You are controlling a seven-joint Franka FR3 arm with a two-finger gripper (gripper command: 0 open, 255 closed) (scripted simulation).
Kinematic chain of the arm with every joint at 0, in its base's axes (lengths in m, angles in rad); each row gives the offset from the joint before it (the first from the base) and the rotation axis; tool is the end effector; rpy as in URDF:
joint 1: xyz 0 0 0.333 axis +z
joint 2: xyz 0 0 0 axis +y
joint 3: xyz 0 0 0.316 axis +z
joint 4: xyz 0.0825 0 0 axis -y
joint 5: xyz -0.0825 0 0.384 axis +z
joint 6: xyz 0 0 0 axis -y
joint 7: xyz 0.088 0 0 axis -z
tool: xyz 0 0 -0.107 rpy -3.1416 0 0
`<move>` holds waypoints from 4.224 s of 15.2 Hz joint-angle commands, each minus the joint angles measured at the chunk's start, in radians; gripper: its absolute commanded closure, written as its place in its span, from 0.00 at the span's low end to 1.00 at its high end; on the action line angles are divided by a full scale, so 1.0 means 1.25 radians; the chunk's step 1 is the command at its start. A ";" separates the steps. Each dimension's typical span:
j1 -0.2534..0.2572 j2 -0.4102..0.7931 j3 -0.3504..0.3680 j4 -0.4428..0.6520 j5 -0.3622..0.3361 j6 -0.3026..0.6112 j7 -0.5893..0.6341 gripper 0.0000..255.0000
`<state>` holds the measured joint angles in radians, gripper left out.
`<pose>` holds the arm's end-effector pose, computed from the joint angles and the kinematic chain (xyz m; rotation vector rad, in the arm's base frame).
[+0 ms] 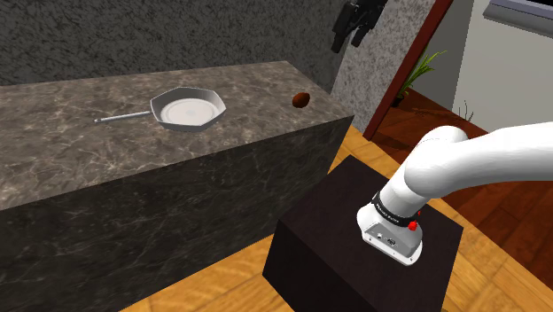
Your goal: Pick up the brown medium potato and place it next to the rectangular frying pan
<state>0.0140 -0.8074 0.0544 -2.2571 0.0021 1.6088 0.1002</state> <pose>0.3030 0.0282 0.6472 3.1058 -0.0705 0.2502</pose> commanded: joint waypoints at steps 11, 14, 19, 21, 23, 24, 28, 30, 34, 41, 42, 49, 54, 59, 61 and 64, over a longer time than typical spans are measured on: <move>-0.112 0.172 0.051 -0.086 -0.002 0.258 0.255 0.00; -0.147 0.237 0.063 -0.094 -0.010 0.329 0.333 0.00; -0.204 0.352 0.078 -0.092 -0.032 0.438 0.467 0.00; -0.226 0.401 0.081 -0.087 -0.045 0.478 0.521 0.00; -0.247 0.449 0.083 -0.080 -0.059 0.516 0.577 0.00; -0.256 0.474 0.082 -0.075 -0.067 0.534 0.605 0.00; -0.292 0.571 0.076 -0.053 -0.101 0.601 0.718 0.00; -0.303 0.608 0.069 -0.043 -0.114 0.625 0.761 0.00; -0.305 0.640 0.067 -0.052 -0.127 0.666 0.770 0.00; -0.307 0.671 0.065 -0.058 -0.140 0.702 0.779 0.00; -0.307 0.671 0.065 -0.058 -0.140 0.702 0.779 0.00; -0.307 0.671 0.065 -0.058 -0.140 0.702 0.779 1.00; -0.307 0.671 0.065 -0.058 -0.140 0.702 0.779 1.00; -0.307 0.643 0.066 -0.044 -0.126 0.660 0.766 1.00; -0.306 0.629 0.066 -0.035 -0.120 0.639 0.760 1.00; -0.306 0.611 0.066 -0.022 -0.111 0.607 0.751 1.00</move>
<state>-0.3683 -0.0332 0.1372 -2.2861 -0.1410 2.3803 1.0434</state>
